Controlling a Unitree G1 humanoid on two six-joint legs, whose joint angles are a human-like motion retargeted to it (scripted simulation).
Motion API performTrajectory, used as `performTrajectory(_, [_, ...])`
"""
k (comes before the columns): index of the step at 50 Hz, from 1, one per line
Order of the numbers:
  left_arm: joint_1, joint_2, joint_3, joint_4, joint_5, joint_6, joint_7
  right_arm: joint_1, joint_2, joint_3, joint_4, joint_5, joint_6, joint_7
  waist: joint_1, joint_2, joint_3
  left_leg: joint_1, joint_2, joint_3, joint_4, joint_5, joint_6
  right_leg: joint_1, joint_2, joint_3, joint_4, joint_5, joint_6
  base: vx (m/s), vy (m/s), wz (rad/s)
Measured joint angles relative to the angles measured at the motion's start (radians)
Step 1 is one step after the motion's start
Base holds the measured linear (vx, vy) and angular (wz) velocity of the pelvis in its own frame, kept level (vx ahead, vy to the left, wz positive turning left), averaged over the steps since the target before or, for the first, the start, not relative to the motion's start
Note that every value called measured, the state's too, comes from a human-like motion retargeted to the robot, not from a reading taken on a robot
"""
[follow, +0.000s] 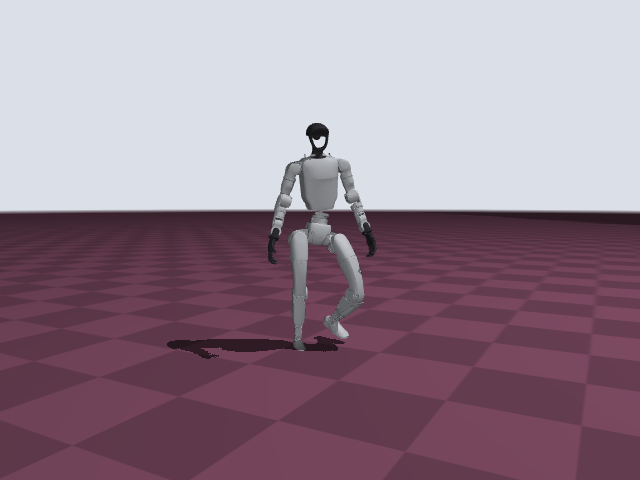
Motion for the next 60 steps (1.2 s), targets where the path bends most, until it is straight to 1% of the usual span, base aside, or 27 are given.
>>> performTrajectory(2, [-0.008,-0.013,0.004,-0.003,0.001,-0.006,-0.008,-0.024,-0.009,-0.004,0.004,-0.005,0.003,0.006,0.015,-0.023,-0.014,-0.054,-0.039,0.082,-0.107,-0.011,-0.010,0.063,-0.031,-0.050,-0.104,0.022,0.012,0.26,-0.09,1.57])
performTrajectory(4, [0.000,-0.025,0.008,-0.001,0.001,-0.010,-0.015,-0.037,-0.002,0.000,0.002,-0.010,0.000,0.005,0.029,-0.025,-0.026,-0.099,-0.048,0.150,-0.222,-0.016,-0.032,0.104,-0.031,-0.098,-0.157,0.028,0.023,0.26,-0.05,1.47])
performTrajectory(5, [0.001,-0.031,0.010,0.002,0.002,-0.010,-0.020,-0.049,0.001,0.002,0.002,-0.013,0.000,0.006,0.032,-0.039,-0.036,-0.119,-0.070,0.192,-0.297,-0.008,-0.041,0.130,-0.041,-0.123,-0.211,0.044,0.031,0.28,-0.01,1.44])
performTrajectory(7, [0.014,-0.043,0.013,0.011,0.007,-0.009,-0.027,-0.064,0.016,0.014,-0.006,-0.026,-0.003,0.008,0.038,-0.036,-0.051,-0.158,-0.069,0.256,-0.416,0.003,-0.065,0.157,-0.032,-0.171,-0.247,0.047,0.041,0.29,0.02,1.37])
performTrajectory(8, [0.017,-0.048,0.017,0.018,0.011,-0.008,-0.032,-0.078,0.024,0.021,-0.009,-0.034,-0.005,0.009,0.035,-0.051,-0.068,-0.169,-0.096,0.300,-0.507,0.023,-0.070,0.167,-0.042,-0.197,-0.284,0.059,0.047,0.31,0.04,1.33])
performTrajectory(11, [0.042,-0.061,0.019,0.034,0.020,-0.004,-0.037,-0.099,0.054,0.045,-0.033,-0.049,-0.014,0.011,0.038,-0.043,-0.094,-0.217,-0.080,0.367,-0.608,0.036,-0.090,0.192,-0.025,-0.251,-0.297,0.062,0.057,0.34,0.07,1.11])
performTrajectory(15, [0.066,-0.067,0.029,0.053,0.019,0.004,-0.038,-0.126,0.098,0.081,-0.074,-0.062,-0.028,0.007,0.040,-0.054,-0.147,-0.230,-0.096,0.426,-0.682,0.075,-0.073,0.194,-0.035,-0.273,-0.260,0.070,0.067,0.46,0.12,0.89])
performTrajectory(18, [0.080,-0.064,0.040,0.059,0.002,0.005,-0.039,-0.126,0.135,0.103,-0.101,-0.062,-0.037,-0.001,0.036,-0.081,-0.185,-0.209,-0.139,0.425,-0.682,0.110,-0.040,0.177,-0.078,-0.246,-0.147,0.077,0.082,0.55,0.17,0.91])
performTrajectory(20, [0.083,-0.048,0.043,0.060,-0.023,0.002,-0.043,-0.122,0.163,0.117,-0.117,-0.061,-0.036,-0.008,0.016,-0.165,-0.196,-0.118,-0.278,0.455,-0.804,0.164,-0.008,0.093,-0.214,-0.212,0.133,0.021,0.120,0.57,0.21,1.21])
performTrajectory(23, [0.089,-0.049,0.034,0.048,-0.045,-0.004,-0.039,-0.106,0.180,0.132,-0.124,-0.061,-0.035,-0.006,-0.013,-0.213,-0.216,-0.088,-0.376,0.409,-0.791,0.151,0.025,0.023,-0.295,-0.139,0.391,0.123,0.168,0.53,0.18,1.40])
performTrajectory(26, [0.082,-0.044,0.015,0.025,-0.059,-0.011,-0.030,-0.097,0.189,0.147,-0.124,-0.064,-0.028,-0.006,-0.052,-0.278,-0.225,-0.024,-0.516,0.362,-0.851,0.147,0.056,-0.082,-0.401,-0.055,0.683,0.192,0.184,0.51,0.16,1.53])
performTrajectory(28, [0.069,-0.038,-0.001,0.004,-0.056,-0.016,-0.016,-0.097,0.193,0.154,-0.121,-0.068,-0.025,-0.012,-0.081,-0.319,-0.226,0.035,-0.611,0.321,-0.921,0.159,0.069,-0.154,-0.466,-0.003,0.837,0.182,0.167,0.51,0.13,1.57])
performTrajectory(29, [0.061,-0.035,-0.010,-0.006,-0.050,-0.019,-0.007,-0.097,0.194,0.158,-0.119,-0.072,-0.025,-0.019,-0.095,-0.335,-0.224,0.070,-0.651,0.295,-0.962,0.168,0.072,-0.189,-0.496,0.017,0.893,0.151,0.147,0.51,0.11,1.52])
performTrajectory(30, [0.053,-0.033,-0.019,-0.017,-0.042,-0.021,0.003,-0.098,0.195,0.161,-0.117,-0.076,-0.026,-0.027,-0.108,-0.348,-0.222,0.106,-0.689,0.267,-1.004,0.177,0.074,-0.223,-0.526,0.034,0.942,0.111,0.123,0.52,0.10,1.43])
performTrajectory(32, [0.018,-0.027,-0.034,-0.036,-0.017,-0.019,0.028,-0.119,0.195,0.163,-0.106,-0.086,-0.027,-0.049,-0.129,-0.362,-0.192,0.273,-0.768,0.177,-1.237,0.268,0.073,-0.285,-0.562,0.067,0.981,0.021,0.074,0.51,0.07,1.36])
performTrajectory(34, [0.009,-0.027,-0.059,-0.055,0.010,-0.023,0.046,-0.107,0.194,0.172,-0.105,-0.095,-0.029,-0.071,-0.151,-0.367,-0.180,0.347,-0.792,0.107,-1.269,0.265,0.067,-0.349,-0.583,0.085,0.977,-0.066,0.030,0.51,0.04,1.36])
performTrajectory(37, [-0.019,-0.026,-0.094,-0.084,0.050,-0.025,0.067,-0.106,0.192,0.178,-0.100,-0.108,-0.027,-0.103,-0.172,-0.336,-0.144,0.477,-0.777,-0.004,-1.335,0.262,0.056,-0.433,-0.536,0.088,0.886,-0.139,-0.013,0.52,0.02,1.15])
performTrajectory(39, [-0.035,-0.030,-0.120,-0.101,0.075,-0.028,0.074,-0.106,0.189,0.178,-0.087,-0.113,-0.026,-0.121,-0.175,-0.305,-0.114,0.565,-0.747,-0.067,-1.388,0.264,0.049,-0.473,-0.470,0.083,0.783,-0.144,-0.015,0.53,0.00,0.97])
performTrajectory(40, [-0.036,-0.032,-0.135,-0.108,0.086,-0.032,0.076,-0.100,0.189,0.179,-0.081,-0.115,-0.025,-0.129,-0.179,-0.306,-0.108,0.593,-0.747,-0.095,-1.394,0.258,0.048,-0.501,-0.450,0.090,0.737,-0.144,-0.006,0.54,-0.01,0.98])
performTrajectory(42, [-0.044,-0.035,-0.164,-0.118,0.113,-0.038,0.076,-0.100,0.188,0.176,-0.057,-0.114,-0.023,-0.144,-0.177,-0.269,-0.093,0.630,-0.703,-0.134,-1.387,0.229,0.039,-0.522,-0.363,0.072,0.574,-0.112,0.020,0.56,-0.01,0.86])
performTrajectory(45, [-0.043,-0.041,-0.204,-0.121,0.157,-0.046,0.075,-0.094,0.184,0.170,-0.022,-0.116,-0.021,-0.160,-0.165,-0.234,-0.099,0.660,-0.661,-0.177,-1.383,0.199,0.023,-0.550,-0.252,0.060,0.291,-0.045,0.072,0.56,-0.02,0.68])
performTrajectory(48, [-0.026,-0.048,-0.235,-0.112,0.199,-0.046,0.070,-0.077,0.180,0.165,0.001,-0.121,-0.015,-0.171,-0.155,-0.240,-0.109,0.702,-0.666,-0.214,-1.388,0.192,0.011,-0.607,-0.207,0.094,0.179,-0.040,0.108,0.57,-0.02,0.50])
performTrajectory(50, [0.030,-0.078,-0.257,-0.099,0.235,-0.045,0.074,-0.031,0.198,0.168,0.022,-0.133,-0.014,-0.188,-0.107,-0.251,-0.124,0.745,-0.682,-0.180,-1.394,0.206,0.002,-0.659,-0.166,0.157,0.220,-0.035,0.109,0.57,-0.02,-0.05])
performTrajectory(52, [0.040,-0.083,-0.267,-0.080,0.260,-0.037,0.062,-0.034,0.181,0.153,0.050,-0.141,-0.010,-0.187,-0.119,-0.212,-0.102,0.778,-0.633,-0.192,-1.310,0.165,-0.015,-0.560,-0.126,0.137,0.122,0.033,0.094,0.68,-0.01,0.89])
performTrajectory(55, [0.055,-0.075,-0.276,-0.052,0.281,-0.024,0.042,-0.040,0.150,0.133,0.074,-0.156,0.001,-0.191,-0.155,-0.190,-0.115,0.789,-0.601,-0.252,-1.186,0.161,-0.048,-0.540,-0.132,0.122,0.229,0.036,0.065,0.75,-0.05,1.31])
performTrajectory(57, [0.089,-0.080,-0.277,-0.027,0.296,-0.017,0.036,-0.030,0.143,0.137,0.087,-0.172,0.005,-0.200,-0.161,-0.170,-0.111,0.764,-0.579,-0.256,-1.021,0.205,-0.100,-0.508,-0.116,0.116,0.302,0.028,0.039,0.66,-0.09,0.77])
performTrajectory(60, [0.132,-0.081,-0.280,-0.001,0.316,-0.009,0.030,-0.014,0.137,0.146,0.086,-0.189,0.005,-0.213,-0.162,-0.124,-0.106,0.670,-0.521,-0.236,-0.706,0.319,-0.204,-0.442,-0.073,0.088,0.338,-0.008,-0.010,0.59,-0.10,0.67])
